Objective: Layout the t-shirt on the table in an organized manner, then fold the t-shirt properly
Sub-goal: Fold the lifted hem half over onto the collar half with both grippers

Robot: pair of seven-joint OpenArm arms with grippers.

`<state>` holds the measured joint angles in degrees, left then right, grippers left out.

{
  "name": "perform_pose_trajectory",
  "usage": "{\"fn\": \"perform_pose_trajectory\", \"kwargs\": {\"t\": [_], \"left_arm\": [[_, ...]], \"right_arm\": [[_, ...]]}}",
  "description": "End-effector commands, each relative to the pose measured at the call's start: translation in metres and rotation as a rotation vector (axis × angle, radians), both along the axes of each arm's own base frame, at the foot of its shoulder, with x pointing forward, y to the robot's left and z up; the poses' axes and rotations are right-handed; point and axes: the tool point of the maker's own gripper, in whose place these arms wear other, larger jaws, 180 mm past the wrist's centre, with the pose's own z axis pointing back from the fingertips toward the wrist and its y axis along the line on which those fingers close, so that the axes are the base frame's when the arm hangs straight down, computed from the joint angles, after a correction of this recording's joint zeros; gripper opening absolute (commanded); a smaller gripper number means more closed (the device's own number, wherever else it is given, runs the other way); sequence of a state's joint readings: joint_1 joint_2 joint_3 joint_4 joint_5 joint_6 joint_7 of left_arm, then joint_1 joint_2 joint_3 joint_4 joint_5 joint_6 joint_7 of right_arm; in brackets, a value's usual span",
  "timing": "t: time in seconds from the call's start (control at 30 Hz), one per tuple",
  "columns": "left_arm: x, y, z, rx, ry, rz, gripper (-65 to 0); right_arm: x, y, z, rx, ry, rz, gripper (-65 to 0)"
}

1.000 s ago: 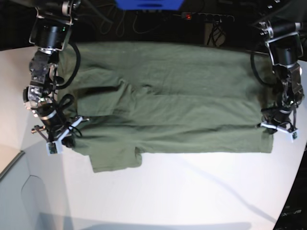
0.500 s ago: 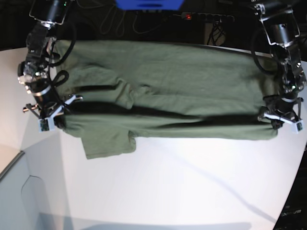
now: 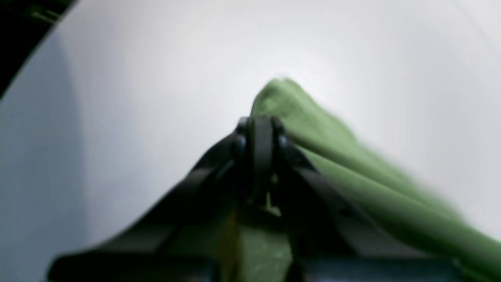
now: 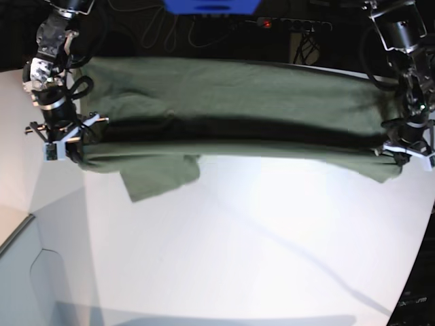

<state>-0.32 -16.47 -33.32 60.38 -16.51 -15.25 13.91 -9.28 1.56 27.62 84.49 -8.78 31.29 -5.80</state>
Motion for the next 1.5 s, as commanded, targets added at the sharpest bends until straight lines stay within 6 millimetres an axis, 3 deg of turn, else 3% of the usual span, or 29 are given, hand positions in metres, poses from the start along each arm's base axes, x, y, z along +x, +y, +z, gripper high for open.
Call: {"fn": "perform_pose_trajectory", "kwargs": {"t": [0.0,0.17,0.4,0.5,0.7,0.77,0.9,0.97,1.07,1.17,1.27,1.47], "left_arm": [[0.01,0.01,0.02,0.034,-0.055,0.005,-65.0],[0.004,0.01,0.015,0.033,-0.042,0.006,-65.0],[-0.034,0.01,-0.012,0.032,0.048,0.006,-65.0],[-0.048,0.0,-0.026,0.008,0.078,0.008,-65.0],[-0.057,-0.004,-0.036,0.001,0.107,0.004,-63.8],[-0.058,-0.004,-0.035,0.0,0.104,0.006,-58.4],[-0.059,-0.003,-0.032,0.007,0.098,0.007,-41.2],[-0.059,0.003,-0.014,0.039,0.061,0.009,-35.2],[-0.056,0.009,0.015,0.067,-0.021,0.044,-33.4],[-0.049,0.015,0.034,0.085,-0.075,0.064,-33.3],[-0.023,0.015,0.05,0.092,-0.128,0.058,-33.3],[0.025,0.013,0.033,0.087,-0.073,0.011,-33.3]], "right_arm": [[0.009,-0.003,0.016,-0.008,-0.06,0.009,-65.0],[-0.004,-0.002,0.006,-0.003,-0.025,0.009,-65.0],[-0.023,0.005,-0.009,0.017,0.019,0.004,-65.0],[-0.025,0.006,-0.011,0.019,0.026,0.005,-65.0],[-0.033,0.023,-0.033,0.027,0.1,0.074,-64.0],[-0.035,0.03,-0.035,0.025,0.109,0.099,-58.1],[-0.037,0.031,-0.034,0.024,0.105,0.1,-41.2],[-0.033,0.031,-0.024,0.01,0.081,0.105,-34.4],[-0.026,0.032,-0.007,-0.009,0.037,0.112,-28.6],[-0.018,0.038,0.008,-0.008,-0.009,0.111,-28.4],[-0.013,0.04,0.019,-0.018,-0.036,0.117,-28.4],[0.003,0.043,0.019,-0.024,0.02,0.101,-28.4]]}}
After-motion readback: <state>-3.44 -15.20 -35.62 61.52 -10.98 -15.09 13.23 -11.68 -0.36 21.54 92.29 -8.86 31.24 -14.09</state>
